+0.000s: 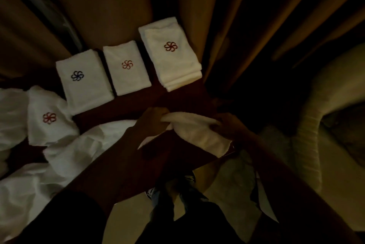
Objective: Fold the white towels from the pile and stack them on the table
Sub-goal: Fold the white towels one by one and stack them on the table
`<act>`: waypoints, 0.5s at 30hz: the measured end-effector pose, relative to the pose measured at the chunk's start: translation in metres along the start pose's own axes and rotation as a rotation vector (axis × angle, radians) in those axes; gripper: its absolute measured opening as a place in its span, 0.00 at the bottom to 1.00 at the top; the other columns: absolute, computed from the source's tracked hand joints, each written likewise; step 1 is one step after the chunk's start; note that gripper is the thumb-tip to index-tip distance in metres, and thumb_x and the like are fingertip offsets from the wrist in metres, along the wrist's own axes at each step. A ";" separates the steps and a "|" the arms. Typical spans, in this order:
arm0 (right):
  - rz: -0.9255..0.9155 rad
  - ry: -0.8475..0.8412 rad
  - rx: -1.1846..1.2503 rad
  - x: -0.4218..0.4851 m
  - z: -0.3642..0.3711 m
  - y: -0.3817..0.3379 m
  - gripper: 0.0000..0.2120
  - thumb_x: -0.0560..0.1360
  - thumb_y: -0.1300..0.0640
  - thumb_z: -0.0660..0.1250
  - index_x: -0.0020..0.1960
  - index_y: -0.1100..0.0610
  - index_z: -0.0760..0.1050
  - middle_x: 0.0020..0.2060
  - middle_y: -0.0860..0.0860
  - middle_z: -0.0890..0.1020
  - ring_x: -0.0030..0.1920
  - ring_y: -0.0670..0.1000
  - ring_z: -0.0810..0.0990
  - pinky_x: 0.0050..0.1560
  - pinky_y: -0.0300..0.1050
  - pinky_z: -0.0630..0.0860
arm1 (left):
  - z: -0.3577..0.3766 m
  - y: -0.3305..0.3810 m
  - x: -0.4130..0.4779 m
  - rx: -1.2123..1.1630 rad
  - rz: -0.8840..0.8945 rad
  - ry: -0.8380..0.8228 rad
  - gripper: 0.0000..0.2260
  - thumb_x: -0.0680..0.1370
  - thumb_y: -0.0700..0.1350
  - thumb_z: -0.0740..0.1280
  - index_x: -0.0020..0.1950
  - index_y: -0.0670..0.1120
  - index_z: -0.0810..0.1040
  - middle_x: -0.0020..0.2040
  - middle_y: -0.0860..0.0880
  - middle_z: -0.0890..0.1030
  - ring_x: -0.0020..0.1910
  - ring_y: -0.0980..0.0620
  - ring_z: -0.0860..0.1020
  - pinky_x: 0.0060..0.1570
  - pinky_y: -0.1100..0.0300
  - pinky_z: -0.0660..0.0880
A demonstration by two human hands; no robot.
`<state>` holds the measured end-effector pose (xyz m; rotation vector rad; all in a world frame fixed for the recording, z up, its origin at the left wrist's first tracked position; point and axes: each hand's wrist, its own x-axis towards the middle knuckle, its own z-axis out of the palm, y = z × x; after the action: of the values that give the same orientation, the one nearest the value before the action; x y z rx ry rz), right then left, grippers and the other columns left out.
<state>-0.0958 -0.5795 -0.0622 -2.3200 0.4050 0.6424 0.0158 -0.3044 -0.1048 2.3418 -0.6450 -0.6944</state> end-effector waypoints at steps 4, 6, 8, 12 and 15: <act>0.066 -0.037 0.015 0.005 -0.031 -0.007 0.23 0.77 0.52 0.71 0.71 0.52 0.73 0.67 0.52 0.76 0.67 0.55 0.74 0.64 0.47 0.70 | -0.013 0.011 0.010 -0.023 -0.024 -0.126 0.19 0.72 0.56 0.72 0.54 0.42 0.85 0.50 0.43 0.84 0.50 0.48 0.81 0.48 0.60 0.73; 0.067 0.026 0.046 0.010 -0.039 -0.008 0.23 0.77 0.53 0.71 0.71 0.50 0.73 0.68 0.51 0.75 0.68 0.55 0.73 0.63 0.46 0.68 | -0.014 0.013 0.019 -0.004 -0.088 -0.188 0.17 0.75 0.51 0.75 0.59 0.43 0.83 0.53 0.46 0.82 0.52 0.51 0.79 0.50 0.61 0.71; 0.084 0.157 0.126 0.016 -0.038 -0.004 0.21 0.76 0.54 0.73 0.68 0.53 0.76 0.64 0.52 0.77 0.65 0.54 0.76 0.58 0.44 0.71 | -0.009 0.014 0.023 0.027 -0.119 -0.165 0.16 0.76 0.49 0.74 0.60 0.43 0.82 0.54 0.45 0.82 0.53 0.49 0.79 0.50 0.60 0.70; 0.185 0.378 0.283 0.018 -0.014 0.014 0.29 0.73 0.54 0.76 0.71 0.56 0.70 0.66 0.55 0.76 0.65 0.57 0.76 0.58 0.49 0.75 | 0.010 0.006 0.023 0.103 -0.163 0.041 0.21 0.76 0.51 0.73 0.65 0.43 0.78 0.62 0.41 0.79 0.61 0.41 0.77 0.58 0.51 0.73; 0.287 0.375 0.253 0.020 0.012 0.027 0.45 0.71 0.47 0.77 0.79 0.56 0.57 0.74 0.58 0.65 0.72 0.62 0.68 0.67 0.58 0.71 | 0.026 0.010 0.015 0.256 -0.164 0.298 0.27 0.73 0.51 0.75 0.70 0.47 0.73 0.67 0.42 0.72 0.65 0.39 0.70 0.60 0.41 0.71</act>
<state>-0.0954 -0.5929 -0.0955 -2.1509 0.9487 0.2605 0.0088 -0.3306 -0.1207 2.6870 -0.4322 -0.3330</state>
